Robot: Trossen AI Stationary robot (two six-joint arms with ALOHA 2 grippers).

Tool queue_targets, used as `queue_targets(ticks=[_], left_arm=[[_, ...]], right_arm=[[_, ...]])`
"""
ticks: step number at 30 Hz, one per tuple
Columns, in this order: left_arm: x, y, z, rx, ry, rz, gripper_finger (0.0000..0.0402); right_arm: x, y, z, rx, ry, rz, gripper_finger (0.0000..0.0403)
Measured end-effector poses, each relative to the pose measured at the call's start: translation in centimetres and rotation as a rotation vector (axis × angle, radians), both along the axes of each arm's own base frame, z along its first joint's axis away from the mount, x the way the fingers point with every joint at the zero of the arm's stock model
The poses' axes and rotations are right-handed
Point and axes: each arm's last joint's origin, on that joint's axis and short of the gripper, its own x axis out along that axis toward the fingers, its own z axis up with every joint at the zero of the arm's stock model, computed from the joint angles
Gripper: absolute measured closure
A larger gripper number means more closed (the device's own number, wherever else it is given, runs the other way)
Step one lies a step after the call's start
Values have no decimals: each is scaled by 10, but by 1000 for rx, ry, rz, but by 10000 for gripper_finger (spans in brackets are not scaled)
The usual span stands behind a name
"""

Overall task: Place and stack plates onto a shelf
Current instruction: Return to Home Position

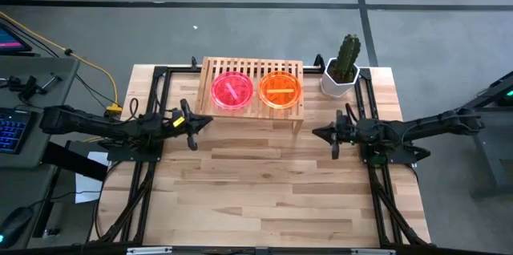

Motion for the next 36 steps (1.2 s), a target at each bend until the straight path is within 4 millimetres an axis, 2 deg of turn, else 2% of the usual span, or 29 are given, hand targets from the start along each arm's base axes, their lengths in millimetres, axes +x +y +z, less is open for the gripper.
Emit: queue_targets(ticks=[5, 18, 24, 28, 36], left_arm=[[0, 0, -6, -15, 56, -7, 401], [-1, -1, -12, -14, 120, -18, 401], [-12, -3, -4, -14, 60, -33, 401], [-19, -3, 2, -16, 7, -33, 401], [-29, -2, 4, -16, -15, -33, 401]], right_arm=[[-10, -1, -19, -11, -37, 34, 403], [-13, -2, -27, -42, 48, 29, 403], [-14, -2, -28, -43, 59, 30, 403], [-18, -2, -21, -37, -16, 28, 403], [-33, -4, 5, -13, -313, 22, 402]])
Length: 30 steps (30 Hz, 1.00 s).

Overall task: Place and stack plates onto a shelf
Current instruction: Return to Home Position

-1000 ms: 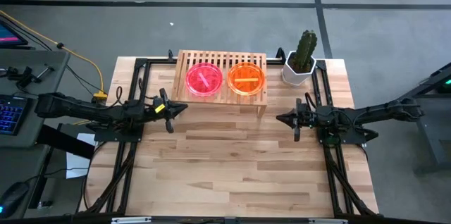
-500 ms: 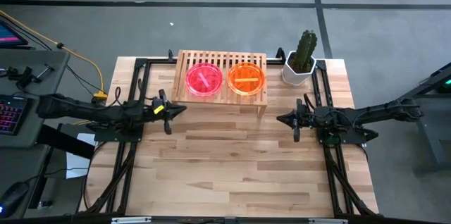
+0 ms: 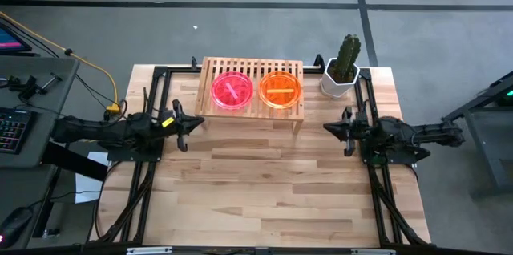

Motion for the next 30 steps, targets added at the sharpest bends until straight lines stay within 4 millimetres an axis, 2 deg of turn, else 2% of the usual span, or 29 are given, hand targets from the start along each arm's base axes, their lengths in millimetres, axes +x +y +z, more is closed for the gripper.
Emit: queue_targets(ticks=[5, 11, 30], left_arm=[[-6, 0, -8, 2, 74, 2, 401], [-11, 0, -2, 0, -6, -8, 401], [-10, 0, -4, 0, 13, -7, 398]], right_arm=[[0, 0, 6, 5, -61, 0, 402], [0, 0, 5, 3, -45, 1, 402], [1, 0, 1, -1, -1, 2, 402]])
